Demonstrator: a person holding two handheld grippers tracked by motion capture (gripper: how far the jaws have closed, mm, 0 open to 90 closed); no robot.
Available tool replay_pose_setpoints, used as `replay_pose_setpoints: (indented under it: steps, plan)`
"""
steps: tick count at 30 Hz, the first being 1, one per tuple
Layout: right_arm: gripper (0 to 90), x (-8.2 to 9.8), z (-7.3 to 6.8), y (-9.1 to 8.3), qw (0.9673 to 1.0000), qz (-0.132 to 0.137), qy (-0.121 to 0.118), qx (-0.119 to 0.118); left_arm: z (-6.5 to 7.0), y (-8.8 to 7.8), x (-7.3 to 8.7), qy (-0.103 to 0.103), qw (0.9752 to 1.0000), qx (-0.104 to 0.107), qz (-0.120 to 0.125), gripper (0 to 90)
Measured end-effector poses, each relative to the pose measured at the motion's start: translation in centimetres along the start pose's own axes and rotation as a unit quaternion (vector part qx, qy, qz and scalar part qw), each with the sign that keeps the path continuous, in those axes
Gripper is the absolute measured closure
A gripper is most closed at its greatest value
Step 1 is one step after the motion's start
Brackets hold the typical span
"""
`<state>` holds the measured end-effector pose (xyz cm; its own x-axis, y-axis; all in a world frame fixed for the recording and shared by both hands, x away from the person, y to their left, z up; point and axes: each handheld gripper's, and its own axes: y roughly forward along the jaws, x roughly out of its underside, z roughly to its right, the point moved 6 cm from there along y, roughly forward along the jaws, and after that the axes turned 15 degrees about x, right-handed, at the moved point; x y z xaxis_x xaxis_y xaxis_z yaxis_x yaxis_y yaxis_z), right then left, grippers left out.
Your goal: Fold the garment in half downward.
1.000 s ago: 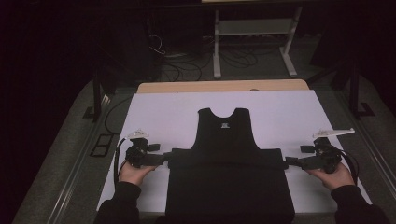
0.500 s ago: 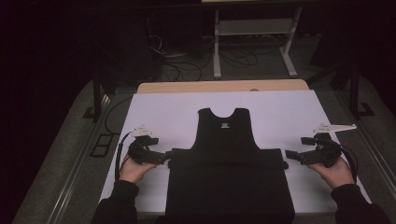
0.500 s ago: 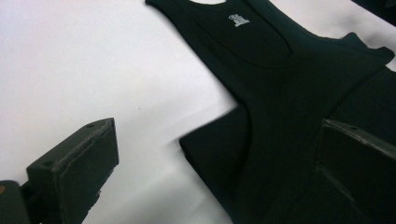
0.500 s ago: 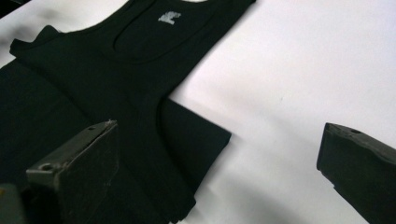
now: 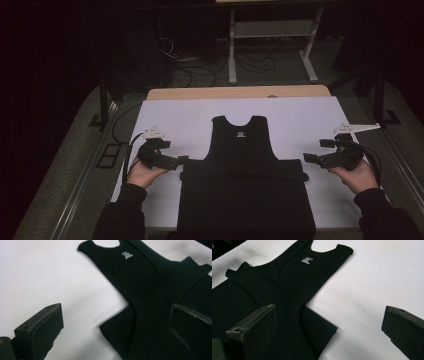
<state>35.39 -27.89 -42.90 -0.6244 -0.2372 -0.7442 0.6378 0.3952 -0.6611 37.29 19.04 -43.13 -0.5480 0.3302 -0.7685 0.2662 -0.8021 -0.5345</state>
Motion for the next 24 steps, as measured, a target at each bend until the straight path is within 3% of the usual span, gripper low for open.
replay_pose_setpoints:
  steps: [7,24]
  plan:
    - [0.0,-1.5,0.3,-0.2,0.9999,0.009,-0.006,0.000,0.4,0.5,-1.8,0.017,0.9997,0.011,-0.011,0.0]
    - [0.0,-4.6,0.8,0.9,0.9998,0.006,-0.021,0.001,-0.9,1.0,-5.1,0.021,0.9993,0.009,-0.030,0.0]
